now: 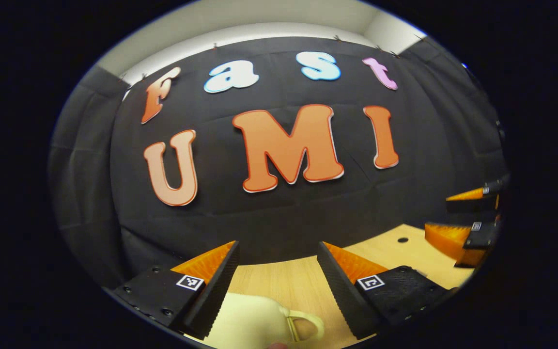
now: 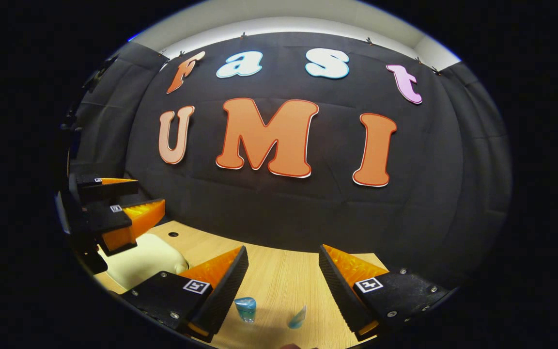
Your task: First open the suitcase, pack the skin care products into it, and then close the suitcase.
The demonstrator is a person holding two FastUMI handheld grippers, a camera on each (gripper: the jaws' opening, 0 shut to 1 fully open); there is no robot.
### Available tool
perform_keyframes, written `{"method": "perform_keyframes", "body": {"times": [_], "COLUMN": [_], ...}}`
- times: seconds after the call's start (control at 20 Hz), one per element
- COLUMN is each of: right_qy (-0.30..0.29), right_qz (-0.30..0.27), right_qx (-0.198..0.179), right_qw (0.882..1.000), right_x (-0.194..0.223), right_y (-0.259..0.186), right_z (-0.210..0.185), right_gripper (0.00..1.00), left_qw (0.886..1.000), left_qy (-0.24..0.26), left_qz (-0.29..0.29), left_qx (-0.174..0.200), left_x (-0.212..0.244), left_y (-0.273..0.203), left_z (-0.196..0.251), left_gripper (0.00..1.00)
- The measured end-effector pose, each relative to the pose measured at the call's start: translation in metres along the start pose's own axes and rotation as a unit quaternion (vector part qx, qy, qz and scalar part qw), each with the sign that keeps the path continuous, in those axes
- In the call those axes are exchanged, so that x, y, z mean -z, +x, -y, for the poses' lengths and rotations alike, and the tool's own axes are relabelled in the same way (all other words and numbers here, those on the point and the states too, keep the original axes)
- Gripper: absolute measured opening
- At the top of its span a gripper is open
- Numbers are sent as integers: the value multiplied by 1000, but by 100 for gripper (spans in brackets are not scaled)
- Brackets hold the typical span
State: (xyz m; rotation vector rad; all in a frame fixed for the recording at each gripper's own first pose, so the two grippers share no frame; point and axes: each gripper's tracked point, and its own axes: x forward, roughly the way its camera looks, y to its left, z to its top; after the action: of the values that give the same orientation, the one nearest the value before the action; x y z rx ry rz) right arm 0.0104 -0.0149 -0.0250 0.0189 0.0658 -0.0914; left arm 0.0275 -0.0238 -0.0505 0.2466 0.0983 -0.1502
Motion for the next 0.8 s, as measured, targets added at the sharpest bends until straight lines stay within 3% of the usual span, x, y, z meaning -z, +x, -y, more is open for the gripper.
{"method": "perform_keyframes", "body": {"times": [0.3, 0.5, 0.8], "right_qy": [-7, -10, -8], "right_qz": [-13, -21, -35], "right_qx": [20, 39, 67], "right_qw": [1000, 999, 997], "right_x": [17, 30, 49], "right_y": [2, 4, 4], "right_z": [23, 45, 72], "right_gripper": [93, 93, 94], "left_qw": [990, 968, 931], "left_qy": [112, 200, 282], "left_qz": [-76, -113, -178], "left_qx": [50, 97, 151], "left_x": [71, 115, 179], "left_y": [0, -6, -6], "left_z": [32, 58, 81], "left_gripper": [98, 97, 97]}}
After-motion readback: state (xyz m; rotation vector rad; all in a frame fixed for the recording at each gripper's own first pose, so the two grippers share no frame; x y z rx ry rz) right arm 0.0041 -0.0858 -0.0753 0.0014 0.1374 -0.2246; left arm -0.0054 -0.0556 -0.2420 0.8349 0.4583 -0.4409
